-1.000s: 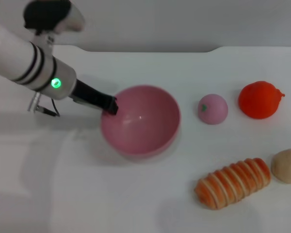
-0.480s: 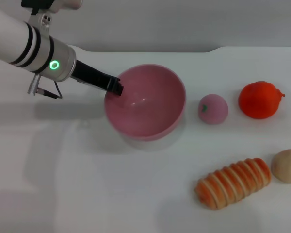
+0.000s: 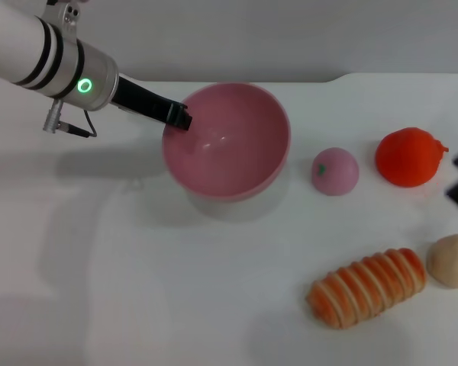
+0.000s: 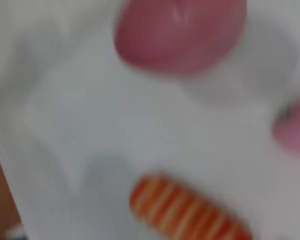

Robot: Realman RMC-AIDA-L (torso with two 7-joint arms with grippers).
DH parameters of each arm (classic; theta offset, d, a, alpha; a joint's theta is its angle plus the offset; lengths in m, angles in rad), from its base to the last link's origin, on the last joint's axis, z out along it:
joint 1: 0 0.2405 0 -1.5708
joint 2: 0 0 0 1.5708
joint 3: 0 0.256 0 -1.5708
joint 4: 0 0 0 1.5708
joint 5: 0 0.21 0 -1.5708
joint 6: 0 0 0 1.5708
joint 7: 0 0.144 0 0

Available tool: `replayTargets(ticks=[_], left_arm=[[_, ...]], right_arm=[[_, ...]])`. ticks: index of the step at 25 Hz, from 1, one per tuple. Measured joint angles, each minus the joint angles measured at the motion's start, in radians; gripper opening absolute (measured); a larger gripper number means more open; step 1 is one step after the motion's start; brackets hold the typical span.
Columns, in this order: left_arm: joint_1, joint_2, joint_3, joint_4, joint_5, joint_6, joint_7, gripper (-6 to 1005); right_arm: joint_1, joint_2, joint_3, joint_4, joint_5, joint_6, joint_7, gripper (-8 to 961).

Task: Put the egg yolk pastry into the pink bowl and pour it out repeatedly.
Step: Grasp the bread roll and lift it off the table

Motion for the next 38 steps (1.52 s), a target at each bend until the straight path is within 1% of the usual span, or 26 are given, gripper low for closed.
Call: replayTargets(ticks=[1,2,3,5,6,8,9,10,11,17,22,31,38], left_arm=[[-0.001,0.000,0.000,0.000,0.000,0.000,0.001,46],[-0.001,0.000,0.000,0.000,0.000,-0.001,0.001,46],[-0.002,0.000,0.000,0.000,0.000,-0.002,0.002,46],[-0.003,0.000,0.000,0.000,0.000,-0.003,0.002,46],[-0.006,0.000,0.000,0.001,0.000,-0.006,0.003,46],[-0.009,-0.002,0.000,0.001,0.000,-0.011,0.005,46],[-0.011,-0.003,0.000,0.001,-0.001,-0.012,0.005,46],[-0.012,-0.005,0.001,0.001,-0.001,-0.013,0.006,46],[-0.013,-0.006,0.001,0.001,-0.001,-0.013,0.006,46],[-0.016,-0.010,0.001,0.001,-0.002,-0.013,0.006,46],[-0.016,-0.011,0.000,0.001,-0.002,-0.013,0.006,46],[-0.018,-0.011,-0.001,0.006,-0.002,-0.013,0.005,46],[-0.018,-0.012,-0.001,0.010,-0.002,-0.007,0.001,46]], right_arm=[[0.000,0.029,-0.022,-0.004,-0.067,0.003,0.001,687],[0.000,0.052,-0.032,-0.006,-0.128,0.008,0.000,687],[0.000,0.076,-0.037,-0.010,-0.187,0.017,-0.005,687],[-0.001,0.134,-0.039,-0.024,-0.320,0.044,-0.027,687],[-0.003,0.160,-0.038,-0.034,-0.379,0.062,-0.037,687],[-0.013,0.200,-0.038,-0.059,-0.450,0.097,-0.053,687],[-0.020,0.214,-0.039,-0.070,-0.470,0.112,-0.058,687],[-0.024,0.222,-0.040,-0.075,-0.478,0.125,-0.060,687],[-0.028,0.227,-0.043,-0.074,-0.482,0.137,-0.062,687],[-0.036,0.229,-0.043,0.008,-0.485,0.196,-0.062,687],[-0.056,0.235,-0.039,0.042,-0.485,0.228,-0.073,687],[-0.072,0.219,-0.028,0.113,-0.491,0.280,-0.075,687],[-0.073,0.217,-0.028,0.164,-0.491,0.328,-0.075,687]])
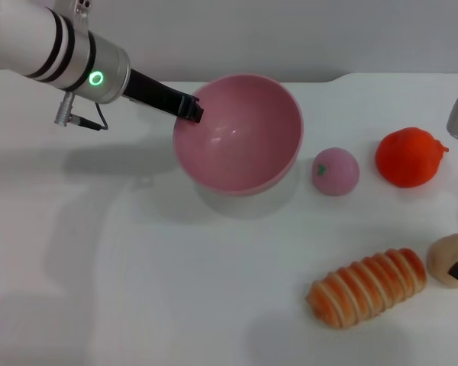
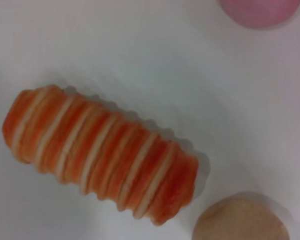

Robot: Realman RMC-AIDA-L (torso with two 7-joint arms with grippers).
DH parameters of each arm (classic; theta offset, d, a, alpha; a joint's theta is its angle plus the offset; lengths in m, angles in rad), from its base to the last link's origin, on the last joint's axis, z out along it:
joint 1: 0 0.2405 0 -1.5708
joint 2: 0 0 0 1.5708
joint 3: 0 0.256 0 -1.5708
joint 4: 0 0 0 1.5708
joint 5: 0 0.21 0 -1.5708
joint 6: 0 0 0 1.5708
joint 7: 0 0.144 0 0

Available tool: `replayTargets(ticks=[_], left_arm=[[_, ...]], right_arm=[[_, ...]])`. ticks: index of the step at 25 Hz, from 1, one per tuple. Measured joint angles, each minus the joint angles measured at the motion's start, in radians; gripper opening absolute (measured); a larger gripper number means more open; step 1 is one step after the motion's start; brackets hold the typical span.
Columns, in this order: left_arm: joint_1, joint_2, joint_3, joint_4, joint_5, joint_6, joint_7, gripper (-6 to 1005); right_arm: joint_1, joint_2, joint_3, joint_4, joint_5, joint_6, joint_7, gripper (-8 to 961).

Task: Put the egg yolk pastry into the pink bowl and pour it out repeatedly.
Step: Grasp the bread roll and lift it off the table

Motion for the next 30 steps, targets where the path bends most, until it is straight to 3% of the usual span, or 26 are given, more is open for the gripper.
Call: replayTargets(ticks=[9,18,24,30], left_arm=[[-0.003,-0.002,0.007,0.001,-0.002,0.002,-0.001,46],[-0.008,-0.002,0.003,0.001,0.000,-0.004,0.004,46],[-0.011,-0.002,0.002,0.001,0.000,-0.005,0.003,46],[-0.015,-0.001,0.000,0.001,0.000,-0.008,0.002,46]], right_arm=[[0.006,0.013,-0.010,0.075,0.000,0.105,0.006,680],[0.000,0.019,-0.024,0.069,-0.003,0.134,-0.003,650],[0.003,0.017,-0.016,0.044,-0.001,0.125,-0.007,491],[-0.012,0.016,0.033,-0.111,0.045,0.019,-0.009,436]])
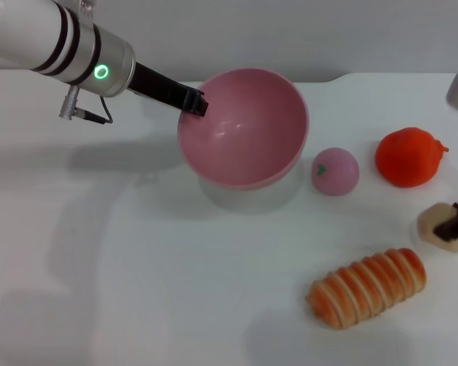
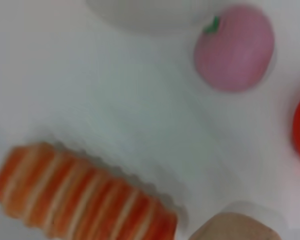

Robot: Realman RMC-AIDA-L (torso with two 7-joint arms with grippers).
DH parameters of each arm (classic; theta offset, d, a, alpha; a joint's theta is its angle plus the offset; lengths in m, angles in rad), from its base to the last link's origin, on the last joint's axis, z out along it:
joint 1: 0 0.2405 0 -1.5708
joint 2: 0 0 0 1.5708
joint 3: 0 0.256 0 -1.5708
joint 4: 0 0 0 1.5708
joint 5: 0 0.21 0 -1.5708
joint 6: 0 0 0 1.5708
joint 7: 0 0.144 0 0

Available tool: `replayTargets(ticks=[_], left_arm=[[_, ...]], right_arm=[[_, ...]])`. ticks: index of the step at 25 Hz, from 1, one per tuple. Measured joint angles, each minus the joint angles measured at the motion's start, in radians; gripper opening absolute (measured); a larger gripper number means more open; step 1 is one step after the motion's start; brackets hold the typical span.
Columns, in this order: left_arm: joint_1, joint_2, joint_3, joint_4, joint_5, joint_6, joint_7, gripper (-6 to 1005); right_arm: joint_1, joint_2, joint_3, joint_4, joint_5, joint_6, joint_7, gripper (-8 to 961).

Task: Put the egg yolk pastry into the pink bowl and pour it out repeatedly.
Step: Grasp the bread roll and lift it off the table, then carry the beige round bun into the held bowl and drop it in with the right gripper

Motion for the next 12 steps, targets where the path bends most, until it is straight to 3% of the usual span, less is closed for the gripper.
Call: replayTargets(ticks=[12], left_arm=[[-0.010,0.001,0.001,0.001,0.000,0.006,0.003,45]], right_arm=[[0.035,0.001,0.094,-0.627,0.110,-0.278,0.028,323]])
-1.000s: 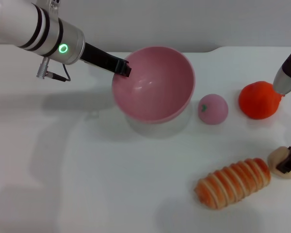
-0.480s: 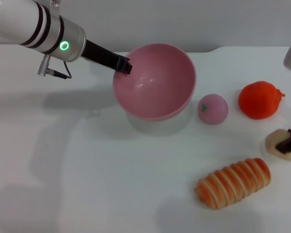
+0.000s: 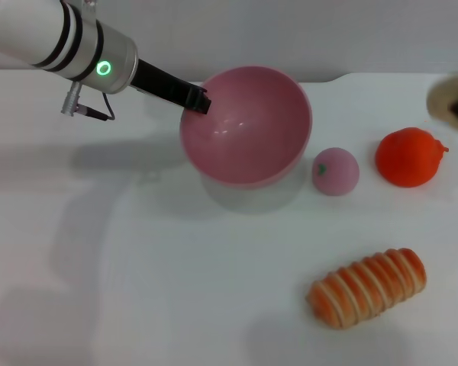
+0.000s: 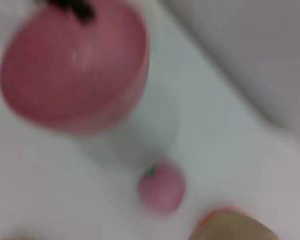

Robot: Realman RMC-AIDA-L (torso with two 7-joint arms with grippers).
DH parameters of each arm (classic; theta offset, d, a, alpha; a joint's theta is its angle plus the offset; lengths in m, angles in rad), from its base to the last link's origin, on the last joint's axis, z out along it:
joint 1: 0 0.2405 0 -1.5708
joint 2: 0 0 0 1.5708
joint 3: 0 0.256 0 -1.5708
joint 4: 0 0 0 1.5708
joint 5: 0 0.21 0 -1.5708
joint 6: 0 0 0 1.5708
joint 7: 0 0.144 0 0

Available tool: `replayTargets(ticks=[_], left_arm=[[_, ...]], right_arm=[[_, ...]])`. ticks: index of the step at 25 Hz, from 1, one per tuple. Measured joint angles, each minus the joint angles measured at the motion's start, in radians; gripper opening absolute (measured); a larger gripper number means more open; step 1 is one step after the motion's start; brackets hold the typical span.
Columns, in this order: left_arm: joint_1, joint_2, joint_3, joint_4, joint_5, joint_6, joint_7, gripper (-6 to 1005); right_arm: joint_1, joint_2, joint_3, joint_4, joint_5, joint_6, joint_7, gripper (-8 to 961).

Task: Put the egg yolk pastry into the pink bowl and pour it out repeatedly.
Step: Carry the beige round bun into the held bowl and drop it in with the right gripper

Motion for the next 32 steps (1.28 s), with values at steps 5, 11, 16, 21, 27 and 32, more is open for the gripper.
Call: replayTargets(ticks=[5,11,16,21,27,32], left_arm=[[-0.001,-0.003,0.008,0.000,0.000,0.004,0.000,45],[-0.001,-0.005,0.010,0.000,-0.006,0.007,0.000,45],[-0.002,-0.008,0.019,0.000,-0.008,0.014,0.000,45],[-0.002,-0.008,0.020,0.000,-0.008,0.014,0.009,45],[-0.001,-0.008,0.020,0.000,-0.008,0.014,0.014,45],[0.005,-0.008,0.021,0.000,-0.008,0.014,0.022,45]], right_arm=[[0.019,-0.004,0.005,-0.167,0.137,0.005,0.030,301],[0.020,0.004,0.003,-0.077,0.331,0.118,0.042,258],[0.035,0.011,-0.056,0.115,0.387,0.201,0.021,213],[0.056,0.018,-0.110,0.282,0.409,0.256,-0.017,199],[0.094,0.018,-0.119,0.420,0.442,0.278,-0.053,188],[0.090,0.019,-0.123,0.441,0.445,0.302,-0.072,222]])
